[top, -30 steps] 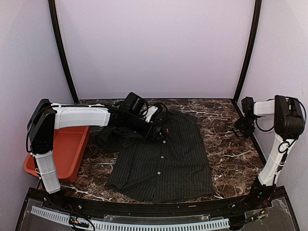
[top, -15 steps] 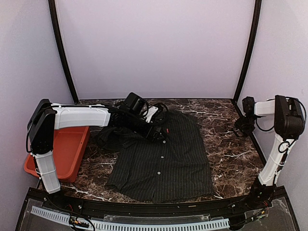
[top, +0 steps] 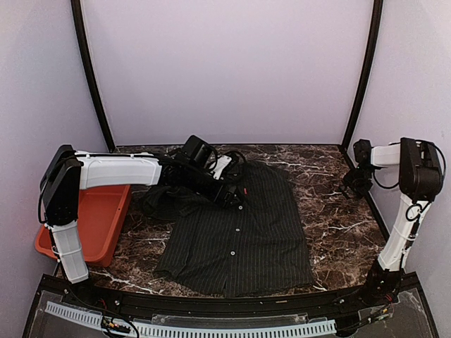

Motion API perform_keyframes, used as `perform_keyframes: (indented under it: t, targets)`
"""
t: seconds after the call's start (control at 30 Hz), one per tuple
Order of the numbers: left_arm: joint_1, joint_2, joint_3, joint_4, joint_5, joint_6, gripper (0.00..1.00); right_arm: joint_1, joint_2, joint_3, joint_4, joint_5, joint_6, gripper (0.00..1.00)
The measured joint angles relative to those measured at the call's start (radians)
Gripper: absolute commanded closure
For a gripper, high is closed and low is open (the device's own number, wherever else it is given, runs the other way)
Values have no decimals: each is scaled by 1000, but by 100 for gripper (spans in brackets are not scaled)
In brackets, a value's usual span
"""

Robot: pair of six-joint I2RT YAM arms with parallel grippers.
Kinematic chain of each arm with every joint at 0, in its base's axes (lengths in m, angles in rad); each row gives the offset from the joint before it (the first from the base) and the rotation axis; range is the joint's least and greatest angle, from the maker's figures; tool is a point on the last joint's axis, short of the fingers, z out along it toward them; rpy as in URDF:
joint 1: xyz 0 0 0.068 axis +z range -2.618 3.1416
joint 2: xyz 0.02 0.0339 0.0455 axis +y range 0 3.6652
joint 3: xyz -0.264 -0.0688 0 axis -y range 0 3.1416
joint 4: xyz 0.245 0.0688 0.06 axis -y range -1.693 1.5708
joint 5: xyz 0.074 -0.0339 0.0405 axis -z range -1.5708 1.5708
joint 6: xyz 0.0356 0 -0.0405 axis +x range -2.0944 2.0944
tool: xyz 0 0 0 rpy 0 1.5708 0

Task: Pin the brooch onto the clothing
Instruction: Pick up the brooch from the brooch box.

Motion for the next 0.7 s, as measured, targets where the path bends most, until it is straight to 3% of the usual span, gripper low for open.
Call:
perform_keyframes:
  t: [0.33, 0.57, 0.7]
  targets:
    - [0, 0, 0, 0, 0, 0, 1, 0, 3, 3, -18, 11, -24, 51]
    - [0, 0, 0, -1, -1, 0, 1, 0, 3, 3, -25, 18, -32, 63]
    - [0, 0, 0, -1, -4, 0, 1, -3, 3, 2, -13, 18, -27, 64]
